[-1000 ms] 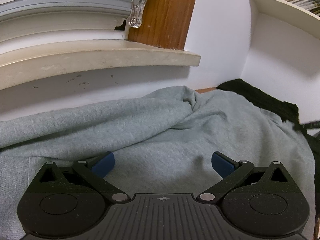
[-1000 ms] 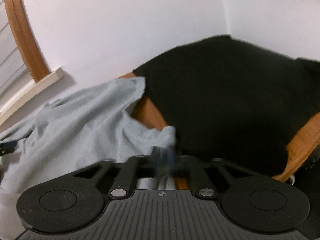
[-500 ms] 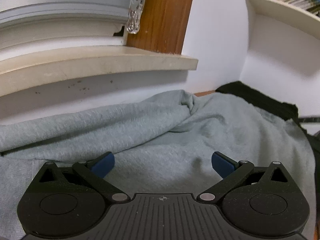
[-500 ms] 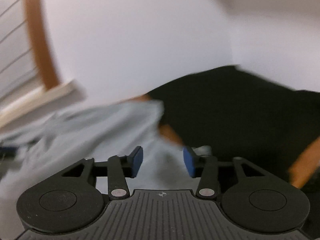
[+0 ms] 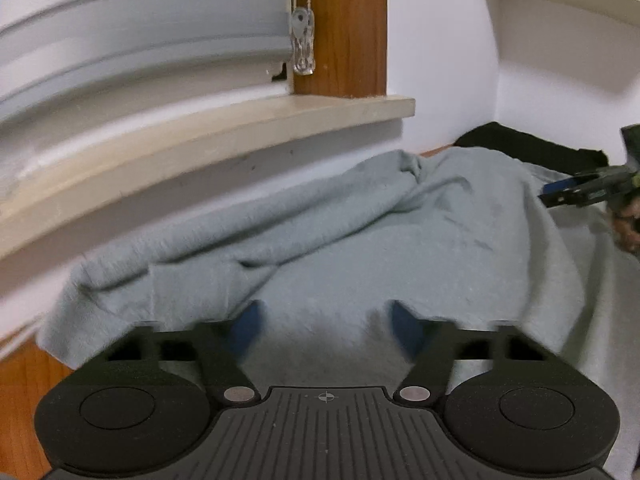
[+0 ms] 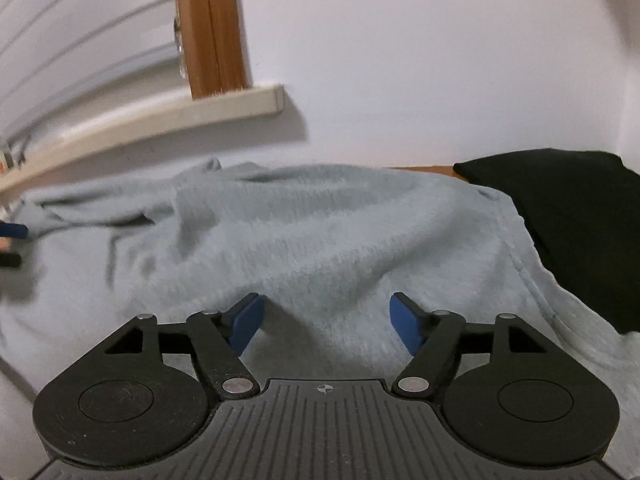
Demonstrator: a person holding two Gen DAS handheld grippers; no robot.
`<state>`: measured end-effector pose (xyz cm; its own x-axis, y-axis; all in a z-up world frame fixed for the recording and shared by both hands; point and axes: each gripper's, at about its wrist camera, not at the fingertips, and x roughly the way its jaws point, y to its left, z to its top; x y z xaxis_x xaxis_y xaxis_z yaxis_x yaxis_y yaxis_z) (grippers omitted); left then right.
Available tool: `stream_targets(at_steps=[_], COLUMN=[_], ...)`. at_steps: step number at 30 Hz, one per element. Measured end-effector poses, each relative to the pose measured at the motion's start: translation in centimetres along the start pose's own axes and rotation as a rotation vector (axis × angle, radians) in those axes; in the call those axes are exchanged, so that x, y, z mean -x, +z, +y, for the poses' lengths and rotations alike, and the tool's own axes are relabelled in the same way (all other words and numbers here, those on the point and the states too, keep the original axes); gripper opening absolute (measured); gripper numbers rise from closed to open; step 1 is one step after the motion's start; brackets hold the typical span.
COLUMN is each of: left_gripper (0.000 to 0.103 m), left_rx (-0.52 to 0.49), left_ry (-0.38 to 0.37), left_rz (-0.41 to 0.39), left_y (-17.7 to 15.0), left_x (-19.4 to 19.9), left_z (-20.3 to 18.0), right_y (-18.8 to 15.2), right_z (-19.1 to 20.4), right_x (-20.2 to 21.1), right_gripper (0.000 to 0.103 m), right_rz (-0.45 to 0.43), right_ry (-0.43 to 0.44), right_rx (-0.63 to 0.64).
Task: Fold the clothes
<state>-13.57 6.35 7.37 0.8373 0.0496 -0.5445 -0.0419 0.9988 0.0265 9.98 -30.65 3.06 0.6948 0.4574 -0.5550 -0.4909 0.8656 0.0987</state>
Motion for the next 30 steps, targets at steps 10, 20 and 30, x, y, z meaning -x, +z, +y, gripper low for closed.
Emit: stream_targets(at_steps=[10,20,30], left_gripper=[0.076,0.084,0.052], left_rx=[-0.044,-0.291,-0.39], left_ry=[0.007,0.076,0.013], left_rz=[-0.026,0.023,0.142], left_y=[1.4,5.3,7.0], left_x=[-2.3,-9.8,-13.9], left_z=[-0.5,-4.1,-4.8], right_y=[-0.6,-0.6,-0.6], right_z=[0.7,1.2,1.2], right_x=[-0.9,-0.8,-0.7], right_gripper=[0.078,0.078,0.078], right_rz=[0.019,0.02,0.021], right_ry=[-0.024,-0.034,-0.028], right_rx=[0.044,0.072,0.069])
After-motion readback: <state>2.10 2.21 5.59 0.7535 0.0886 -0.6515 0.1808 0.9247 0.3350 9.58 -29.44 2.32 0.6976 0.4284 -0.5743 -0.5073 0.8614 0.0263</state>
